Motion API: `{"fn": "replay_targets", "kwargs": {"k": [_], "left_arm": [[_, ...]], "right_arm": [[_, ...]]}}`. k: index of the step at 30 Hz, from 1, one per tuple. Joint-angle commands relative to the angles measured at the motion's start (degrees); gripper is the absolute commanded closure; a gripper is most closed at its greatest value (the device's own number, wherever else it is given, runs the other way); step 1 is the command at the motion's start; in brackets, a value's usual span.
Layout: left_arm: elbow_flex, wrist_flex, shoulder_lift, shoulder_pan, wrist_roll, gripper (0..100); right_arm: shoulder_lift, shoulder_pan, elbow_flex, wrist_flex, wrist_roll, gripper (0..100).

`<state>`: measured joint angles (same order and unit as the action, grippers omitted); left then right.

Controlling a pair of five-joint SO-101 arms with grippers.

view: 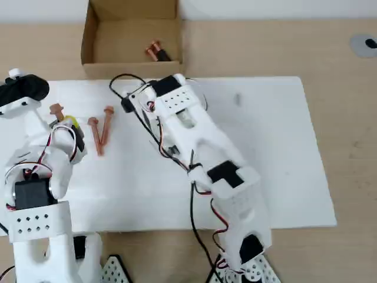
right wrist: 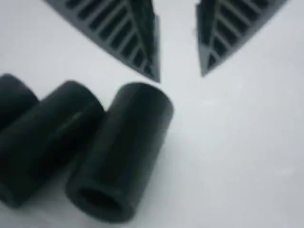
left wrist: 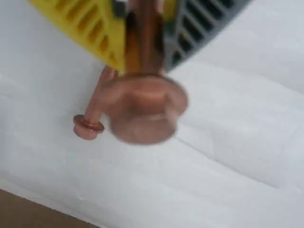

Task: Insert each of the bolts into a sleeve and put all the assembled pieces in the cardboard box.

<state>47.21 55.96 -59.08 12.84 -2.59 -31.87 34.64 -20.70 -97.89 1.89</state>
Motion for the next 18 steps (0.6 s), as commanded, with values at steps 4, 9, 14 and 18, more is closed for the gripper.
{"fn": "replay_targets", "kwargs": {"k": [4, 9, 14, 18], "left_arm": [[-0.18, -1.49, -1.36, 0.62, -0.26, 100], [-0.18, -1.49, -1.36, 0.62, -0.26, 100], [-0.18, -1.58, -1.36, 0.44, -0.35, 100], [-0.18, -1.58, -1.36, 0.44, -0.35, 100]], "right_arm": [[0.22, -1.10, -4.09, -0.09, -2.90, 83.1], [0.04, -1.01, -4.88, 0.26, -4.13, 82.3], [0.04, -0.84, -4.88, 0.62, -4.13, 82.2], [0.04, -0.75, -4.53, 3.60, -4.13, 82.2]]}}
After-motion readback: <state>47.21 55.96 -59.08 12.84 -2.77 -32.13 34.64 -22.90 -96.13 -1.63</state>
